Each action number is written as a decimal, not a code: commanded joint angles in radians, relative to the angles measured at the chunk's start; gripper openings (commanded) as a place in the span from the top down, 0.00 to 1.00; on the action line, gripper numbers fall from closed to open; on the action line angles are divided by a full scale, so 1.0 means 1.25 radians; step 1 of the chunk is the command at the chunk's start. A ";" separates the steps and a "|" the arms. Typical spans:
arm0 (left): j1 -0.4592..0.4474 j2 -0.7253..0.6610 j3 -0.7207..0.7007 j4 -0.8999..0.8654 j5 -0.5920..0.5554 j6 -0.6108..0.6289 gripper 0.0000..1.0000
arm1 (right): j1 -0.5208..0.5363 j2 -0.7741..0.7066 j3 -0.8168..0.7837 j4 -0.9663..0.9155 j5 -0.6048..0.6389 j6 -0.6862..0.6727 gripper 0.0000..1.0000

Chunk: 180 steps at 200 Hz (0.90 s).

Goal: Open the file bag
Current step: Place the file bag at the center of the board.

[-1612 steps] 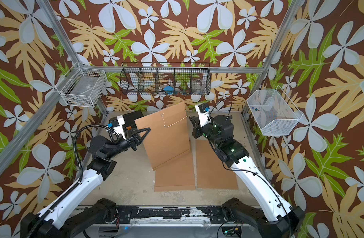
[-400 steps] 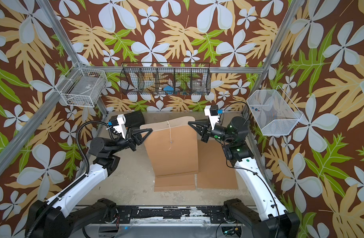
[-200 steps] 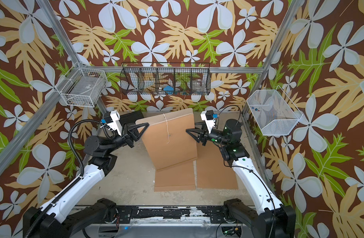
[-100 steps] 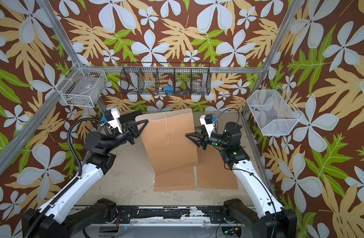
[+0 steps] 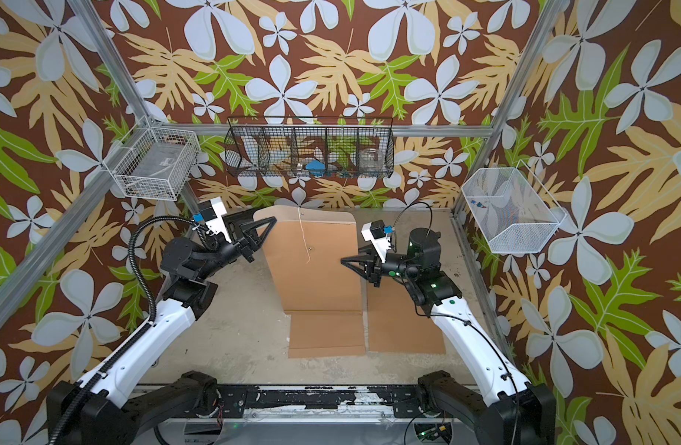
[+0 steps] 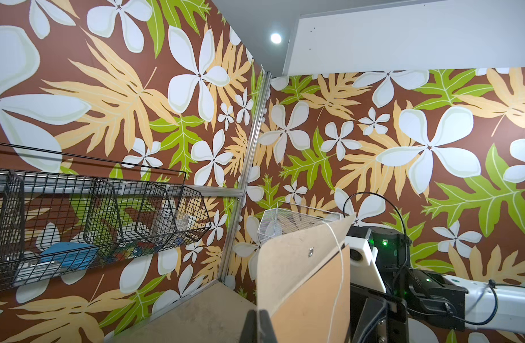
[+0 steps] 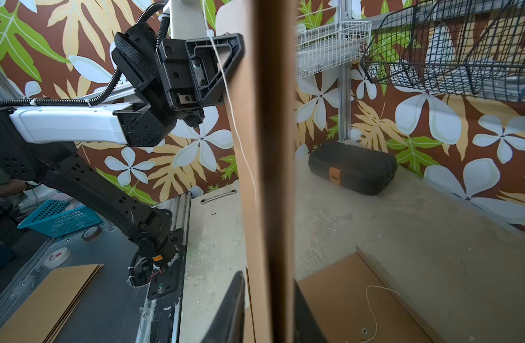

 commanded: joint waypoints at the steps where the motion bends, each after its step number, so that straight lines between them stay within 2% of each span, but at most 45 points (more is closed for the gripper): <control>1: 0.004 0.001 0.006 0.033 -0.004 0.004 1.00 | 0.002 0.005 0.007 -0.008 0.003 -0.013 0.89; 22: 0.007 -0.001 0.004 0.032 -0.004 0.004 1.00 | 0.002 0.004 0.007 -0.006 0.021 -0.011 1.00; 40: 0.011 -0.006 0.000 0.025 -0.008 0.004 1.00 | 0.002 0.002 0.012 -0.001 0.036 -0.003 1.00; 60: 0.014 -0.022 -0.009 0.005 -0.030 0.012 0.88 | 0.002 0.002 0.019 -0.003 0.051 0.008 1.00; 73: 0.016 -0.039 -0.015 -0.023 -0.052 0.027 0.76 | 0.002 0.006 0.026 -0.009 0.057 0.014 1.00; 119: 0.017 -0.149 -0.026 -0.197 -0.190 0.087 0.54 | 0.002 0.062 0.085 -0.082 0.059 0.040 1.00; 155: 0.018 -0.264 -0.011 -0.374 -0.321 0.155 0.49 | 0.003 0.113 0.103 -0.102 0.055 0.082 1.00; 180: 0.017 -0.318 0.003 -0.450 -0.372 0.193 0.48 | 0.026 0.141 0.108 -0.097 0.081 0.126 1.00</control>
